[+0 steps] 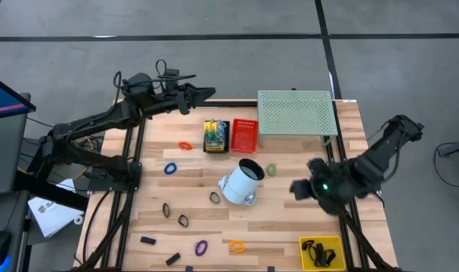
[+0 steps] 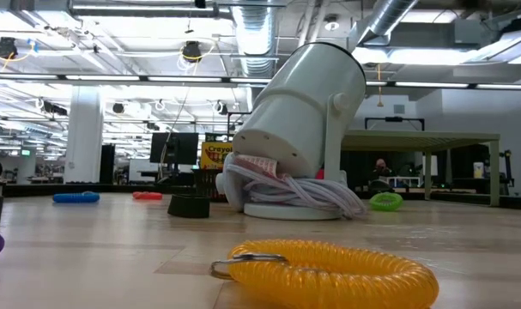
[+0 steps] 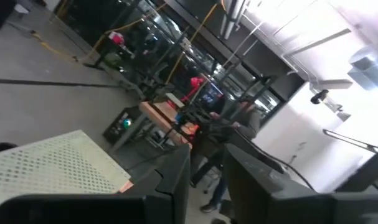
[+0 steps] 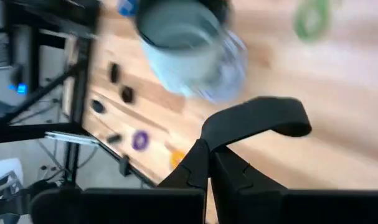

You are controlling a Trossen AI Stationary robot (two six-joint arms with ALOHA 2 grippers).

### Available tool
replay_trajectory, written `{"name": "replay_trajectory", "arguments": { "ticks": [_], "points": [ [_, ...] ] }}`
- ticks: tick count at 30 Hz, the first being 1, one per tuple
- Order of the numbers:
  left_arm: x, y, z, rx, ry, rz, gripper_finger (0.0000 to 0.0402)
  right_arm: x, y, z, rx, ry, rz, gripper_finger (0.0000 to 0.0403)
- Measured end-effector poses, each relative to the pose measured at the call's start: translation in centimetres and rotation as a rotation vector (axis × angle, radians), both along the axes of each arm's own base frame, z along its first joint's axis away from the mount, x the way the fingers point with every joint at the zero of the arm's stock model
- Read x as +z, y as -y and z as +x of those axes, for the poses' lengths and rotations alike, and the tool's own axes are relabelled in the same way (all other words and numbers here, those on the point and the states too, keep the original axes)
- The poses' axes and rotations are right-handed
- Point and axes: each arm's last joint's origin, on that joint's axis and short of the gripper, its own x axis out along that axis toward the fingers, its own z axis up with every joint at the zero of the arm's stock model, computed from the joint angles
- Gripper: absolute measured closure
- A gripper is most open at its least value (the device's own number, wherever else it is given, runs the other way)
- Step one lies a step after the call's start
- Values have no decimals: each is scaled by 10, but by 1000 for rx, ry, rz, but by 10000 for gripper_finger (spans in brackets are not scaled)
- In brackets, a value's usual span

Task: Pick & Place Office Desk Supplies
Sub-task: Put the black rubber band into the yellow bin

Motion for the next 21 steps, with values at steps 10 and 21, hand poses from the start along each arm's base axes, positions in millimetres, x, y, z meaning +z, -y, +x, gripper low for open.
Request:
{"name": "replay_trajectory", "arguments": {
  "ticks": [10, 21],
  "points": [
    [-8, -5, 8, 13, -39, -14, 309, -45, -75, 2, 79, -216, 169, 403],
    [-10, -5, 9, 10, -56, -20, 309, -102, -146, -2, 276, -441, 280, 403]
  ]
}}
